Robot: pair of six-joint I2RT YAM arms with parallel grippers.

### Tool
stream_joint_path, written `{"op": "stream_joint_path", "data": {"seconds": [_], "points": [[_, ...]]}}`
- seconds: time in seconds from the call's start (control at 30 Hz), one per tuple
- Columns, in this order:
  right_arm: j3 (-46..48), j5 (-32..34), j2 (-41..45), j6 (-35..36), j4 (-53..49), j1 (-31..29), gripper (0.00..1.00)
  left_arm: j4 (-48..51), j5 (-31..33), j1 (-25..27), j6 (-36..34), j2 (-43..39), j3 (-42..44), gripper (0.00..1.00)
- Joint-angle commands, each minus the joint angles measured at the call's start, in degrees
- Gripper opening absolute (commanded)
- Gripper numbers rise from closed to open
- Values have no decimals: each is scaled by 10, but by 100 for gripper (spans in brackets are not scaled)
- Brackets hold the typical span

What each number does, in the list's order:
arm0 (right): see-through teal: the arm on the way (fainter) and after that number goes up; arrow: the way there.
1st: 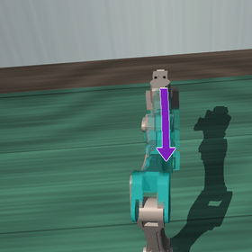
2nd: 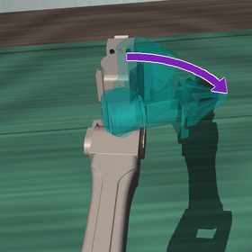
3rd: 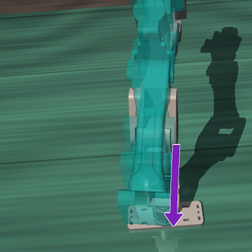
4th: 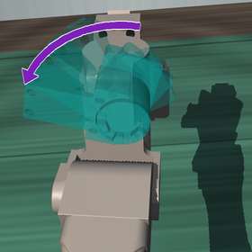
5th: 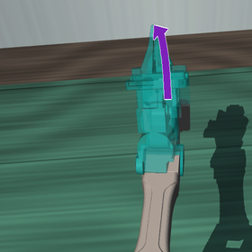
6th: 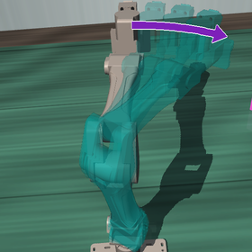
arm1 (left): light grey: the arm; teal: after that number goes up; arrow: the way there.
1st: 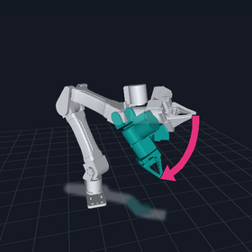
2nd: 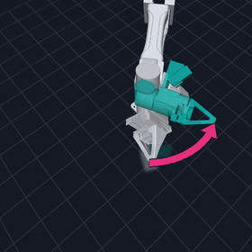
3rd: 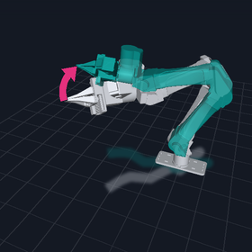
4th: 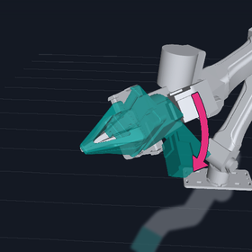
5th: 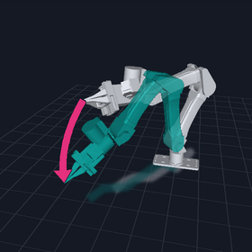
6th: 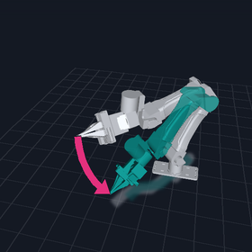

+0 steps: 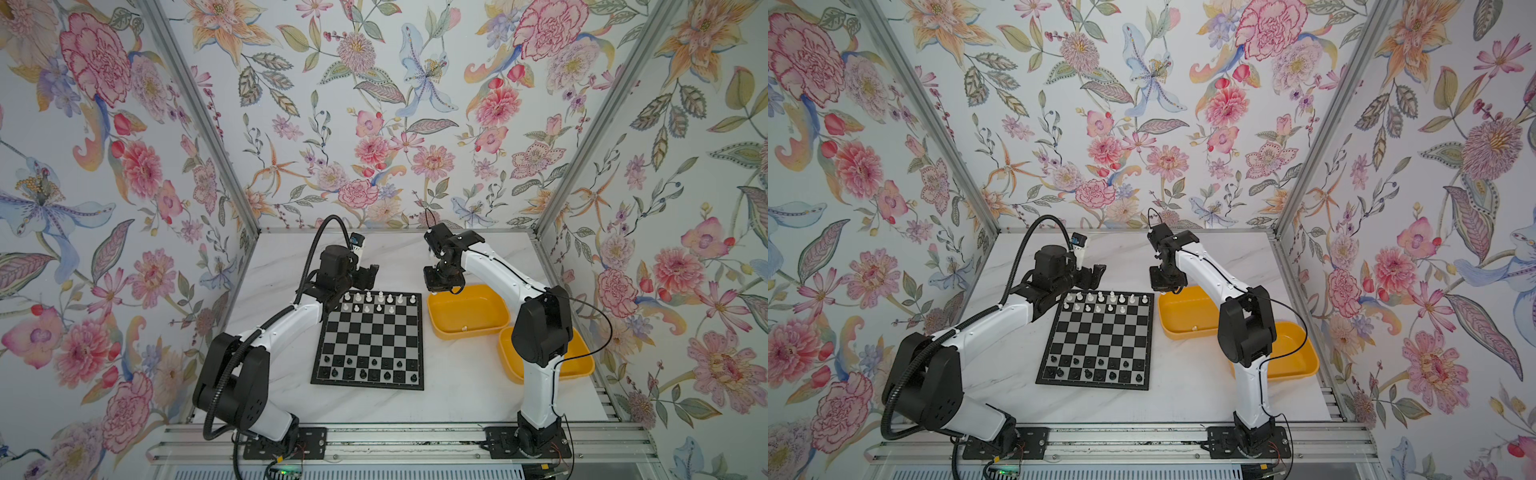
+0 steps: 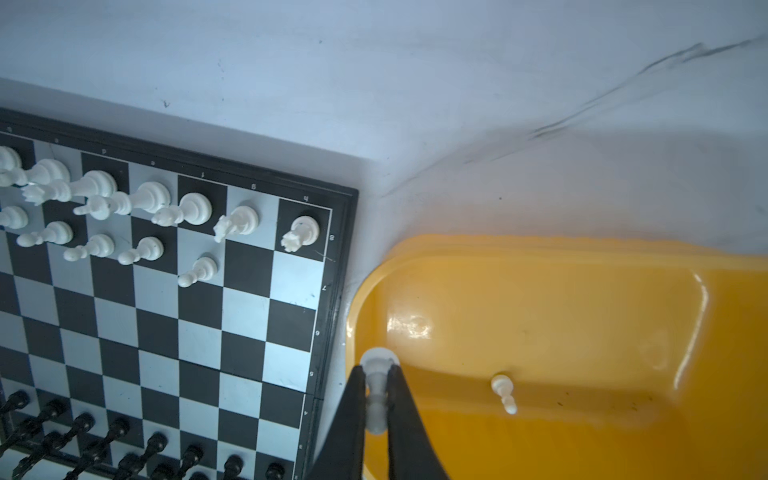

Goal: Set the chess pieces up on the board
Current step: 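Lift the white pawn and carry it over the board's far corner, then lower the pawn onto the board near the far row and open the right gripper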

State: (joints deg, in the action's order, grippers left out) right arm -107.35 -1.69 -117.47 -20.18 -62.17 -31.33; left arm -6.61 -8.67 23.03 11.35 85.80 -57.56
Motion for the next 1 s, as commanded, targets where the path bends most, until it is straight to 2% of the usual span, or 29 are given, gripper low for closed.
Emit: {"op": "stream_joint_path", "data": {"seconds": [0.0, 0.23, 0.5, 0.97], "points": [[-38, -15, -38, -3, -26, -24, 12, -15, 14, -15, 9, -39, 28, 86], [-103, -35, -97, -5, -33, -54, 12, -3, 22, -31, 10, -102, 77, 86], [-122, -47, -137, -3, -34, -80, 12, 16, 28, -39, 11, -147, 101, 87], [-148, -43, -184, 1, -32, -85, 12, 46, 22, -53, -7, -153, 84, 87]]}}
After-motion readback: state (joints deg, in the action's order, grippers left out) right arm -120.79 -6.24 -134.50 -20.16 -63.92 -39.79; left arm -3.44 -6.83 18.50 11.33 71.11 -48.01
